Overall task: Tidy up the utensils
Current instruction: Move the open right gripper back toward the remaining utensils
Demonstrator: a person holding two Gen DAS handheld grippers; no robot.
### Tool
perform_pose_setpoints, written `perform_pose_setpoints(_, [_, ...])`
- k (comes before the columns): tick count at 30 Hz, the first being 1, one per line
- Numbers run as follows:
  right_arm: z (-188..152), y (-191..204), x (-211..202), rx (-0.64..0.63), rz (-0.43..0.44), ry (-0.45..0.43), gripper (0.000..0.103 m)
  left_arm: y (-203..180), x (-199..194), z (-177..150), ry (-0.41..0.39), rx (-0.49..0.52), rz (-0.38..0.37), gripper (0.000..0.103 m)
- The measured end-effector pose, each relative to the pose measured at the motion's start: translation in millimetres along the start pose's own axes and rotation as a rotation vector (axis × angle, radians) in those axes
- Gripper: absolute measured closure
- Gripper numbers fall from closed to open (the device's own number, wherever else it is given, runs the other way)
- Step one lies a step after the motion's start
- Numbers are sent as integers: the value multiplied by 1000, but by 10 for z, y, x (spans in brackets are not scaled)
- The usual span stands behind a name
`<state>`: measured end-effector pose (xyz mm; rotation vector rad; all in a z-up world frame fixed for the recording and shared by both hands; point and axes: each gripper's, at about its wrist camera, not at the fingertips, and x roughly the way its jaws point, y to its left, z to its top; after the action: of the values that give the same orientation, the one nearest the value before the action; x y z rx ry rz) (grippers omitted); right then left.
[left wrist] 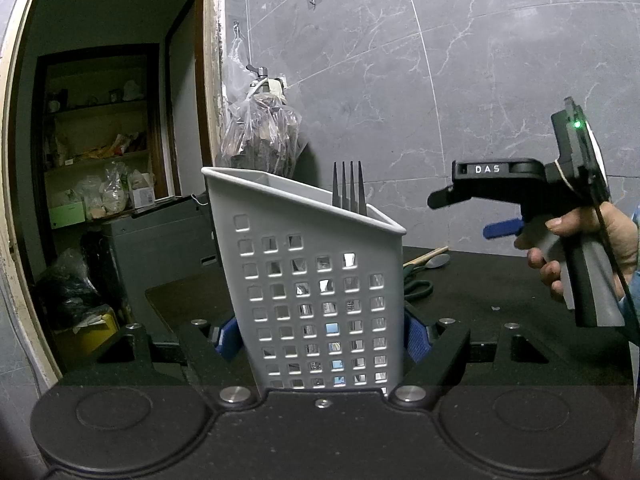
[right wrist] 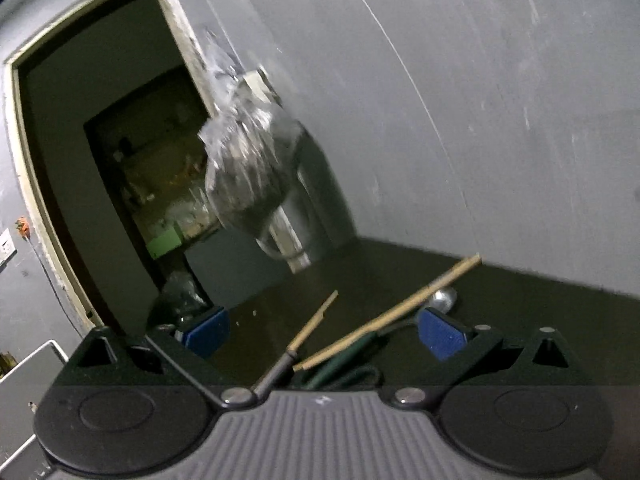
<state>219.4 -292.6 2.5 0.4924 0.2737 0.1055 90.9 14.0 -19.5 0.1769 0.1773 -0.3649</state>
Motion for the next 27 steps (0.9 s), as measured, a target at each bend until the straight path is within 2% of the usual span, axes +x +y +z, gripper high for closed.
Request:
perform_pose_setpoints(9, [-74,-84,171,61,-24,116,0,5,2,1,1,0,0,24])
perform_pose_setpoints(18, [-22,-51,402,54,-33,332,0,22,0,-2,4,-1,-4,24])
perform_pose_setpoints(24, [345,-66,645,247,55,455,0,17,4,-7,3,-5,-7,25])
perform_pose_setpoints(27, [393,-56,844,258,65,487,0,22,1,-11,4,-4,-8,25])
